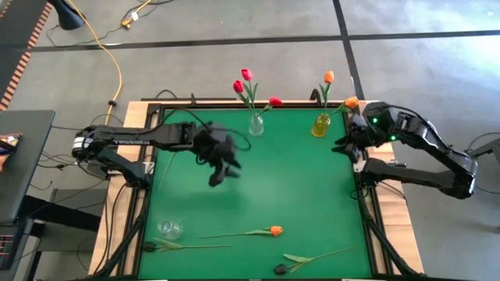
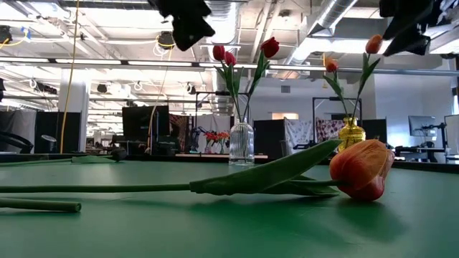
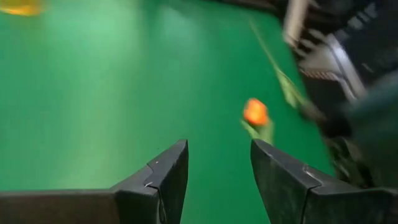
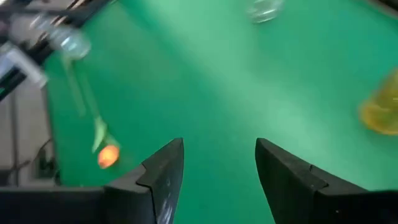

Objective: Sort flowers into vase by color
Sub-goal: Put the orange flower into the yellow vase

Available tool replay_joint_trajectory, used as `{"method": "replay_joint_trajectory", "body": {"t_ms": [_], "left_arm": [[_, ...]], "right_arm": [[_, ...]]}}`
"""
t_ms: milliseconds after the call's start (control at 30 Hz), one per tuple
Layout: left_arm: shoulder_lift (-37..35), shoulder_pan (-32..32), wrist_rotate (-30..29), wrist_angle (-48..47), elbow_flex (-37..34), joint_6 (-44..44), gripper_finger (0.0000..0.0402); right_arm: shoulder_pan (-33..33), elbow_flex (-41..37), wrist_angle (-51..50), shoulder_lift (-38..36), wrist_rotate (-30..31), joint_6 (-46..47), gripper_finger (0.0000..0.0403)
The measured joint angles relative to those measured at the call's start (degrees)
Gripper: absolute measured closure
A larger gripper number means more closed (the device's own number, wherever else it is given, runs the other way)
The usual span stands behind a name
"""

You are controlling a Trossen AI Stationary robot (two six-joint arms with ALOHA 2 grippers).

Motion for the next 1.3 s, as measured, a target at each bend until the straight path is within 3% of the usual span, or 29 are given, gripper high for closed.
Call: {"method": "replay_joint_trajectory", "body": {"t_ms": [233, 400, 533, 700, 1067, 1200, 1300], "left_arm": [[5.4, -11.02, -2.28, -0.17, 0.0, 1.04, 0.0239], [12.62, -17.84, -5.33, 0.51, -0.02, -2.5, 0.0239], [19.07, -22.48, -6.9, 6.32, 0.29, -6.65, 0.0239], [25.45, -27.49, -13.17, 8.5, 2.56, -11.76, 0.0239], [35.23, -33.0, -25.86, 8.66, 4.58, -28.18, 0.0239], [36.22, -34.06, -27.04, 8.46, 4.81, -29.33, 0.0244], [36.39, -35.07, -31.72, 7.7, 4.79, -28.72, 0.0263]], "right_arm": [[8.85, 0.0, 0.92, 0.02, 1.05, 0.02, 0.0177], [12.68, 0.0, 3.26, 0.03, 2.15, -1.42, 0.0184], [14.86, 0.0, 3.74, 0.02, 2.21, -3.13, 0.019], [17.14, 0.0, 3.31, 0.02, 2.21, -3.52, 0.0196], [23.19, 0.0, 3.23, 0.02, 2.21, -3.67, 0.0204], [24.92, 0.0, 3.23, 0.02, 2.21, -3.67, 0.0205], [25.68, 0.0, 3.23, 0.02, 2.21, -3.65, 0.0205]]}}
